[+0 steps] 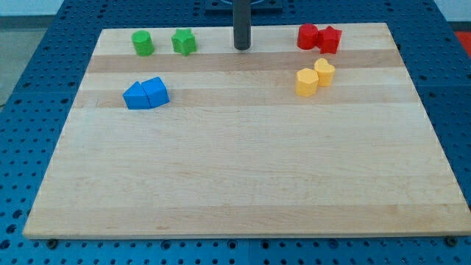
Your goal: Move your arm towards the top right of the board
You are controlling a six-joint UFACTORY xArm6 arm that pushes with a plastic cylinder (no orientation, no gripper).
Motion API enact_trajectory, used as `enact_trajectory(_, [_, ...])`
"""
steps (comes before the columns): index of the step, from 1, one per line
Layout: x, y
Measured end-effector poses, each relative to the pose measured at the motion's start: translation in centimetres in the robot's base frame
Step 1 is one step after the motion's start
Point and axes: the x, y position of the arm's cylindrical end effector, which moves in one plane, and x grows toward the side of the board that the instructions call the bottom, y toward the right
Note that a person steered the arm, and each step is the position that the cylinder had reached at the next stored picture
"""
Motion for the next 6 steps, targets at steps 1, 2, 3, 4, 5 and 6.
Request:
enact_trajectory(1, [0.0,0.0])
enact_trajectory(2, [0.0,0.0])
enact_trajectory(3, [0.0,-0.1])
enact_trajectory(4, [3.9,1.9])
enact_trajectory(5, [4.0,2.7])
enact_trajectory(6, [4.1,8.4])
